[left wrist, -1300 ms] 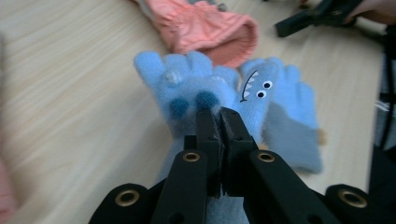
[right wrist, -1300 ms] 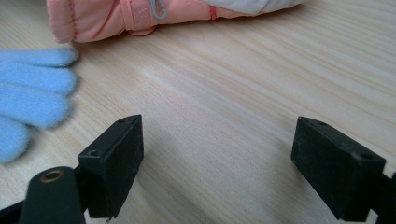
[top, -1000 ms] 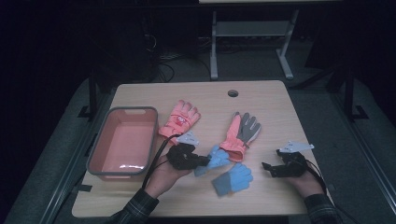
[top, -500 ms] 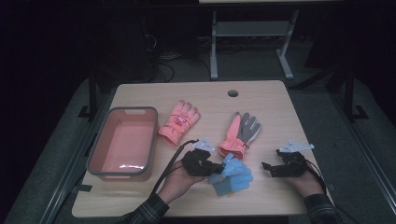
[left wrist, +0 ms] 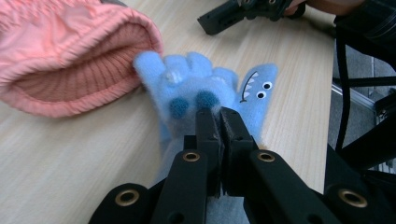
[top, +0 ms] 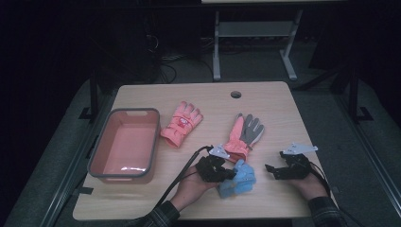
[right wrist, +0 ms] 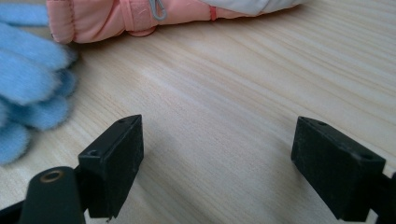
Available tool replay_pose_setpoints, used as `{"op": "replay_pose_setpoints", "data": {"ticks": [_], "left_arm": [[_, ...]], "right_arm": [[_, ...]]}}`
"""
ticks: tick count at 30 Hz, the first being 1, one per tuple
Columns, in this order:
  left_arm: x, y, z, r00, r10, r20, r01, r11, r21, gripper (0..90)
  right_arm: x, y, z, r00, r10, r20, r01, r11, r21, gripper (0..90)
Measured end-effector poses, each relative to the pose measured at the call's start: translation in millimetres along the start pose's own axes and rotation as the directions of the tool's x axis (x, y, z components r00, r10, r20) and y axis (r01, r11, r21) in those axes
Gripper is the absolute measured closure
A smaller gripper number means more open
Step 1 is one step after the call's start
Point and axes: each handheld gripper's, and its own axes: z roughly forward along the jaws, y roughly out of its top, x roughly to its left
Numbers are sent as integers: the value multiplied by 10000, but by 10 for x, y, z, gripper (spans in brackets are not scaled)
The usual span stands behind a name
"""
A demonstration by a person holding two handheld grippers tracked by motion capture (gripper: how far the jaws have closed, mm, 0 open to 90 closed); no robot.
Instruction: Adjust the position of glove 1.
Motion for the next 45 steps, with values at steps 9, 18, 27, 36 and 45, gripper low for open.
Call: {"op": "replay_pose_setpoints", "data": {"ticks": [9,18,27,36,45], "left_arm": [[-41,-15,56,9998,200,-73,-197,9989,424,874],[-87,-37,101,9986,391,-363,-354,9947,970,839],[-128,-40,135,9879,1194,-991,-1082,9879,1114,327],[-110,15,203,9871,1469,-635,-1381,9824,1258,135],[-116,16,428,9774,2012,-644,-1844,9613,2046,133]], "right_arm": [[0,0,0,10000,0,-1,0,10000,2,167],[2,0,0,10000,11,-18,-11,10000,0,167],[2,0,0,10000,-5,-28,5,10000,-2,167],[5,2,2,10000,-4,-16,4,10000,19,167],[15,-4,-7,10000,7,-10,-7,10000,27,167]]}}
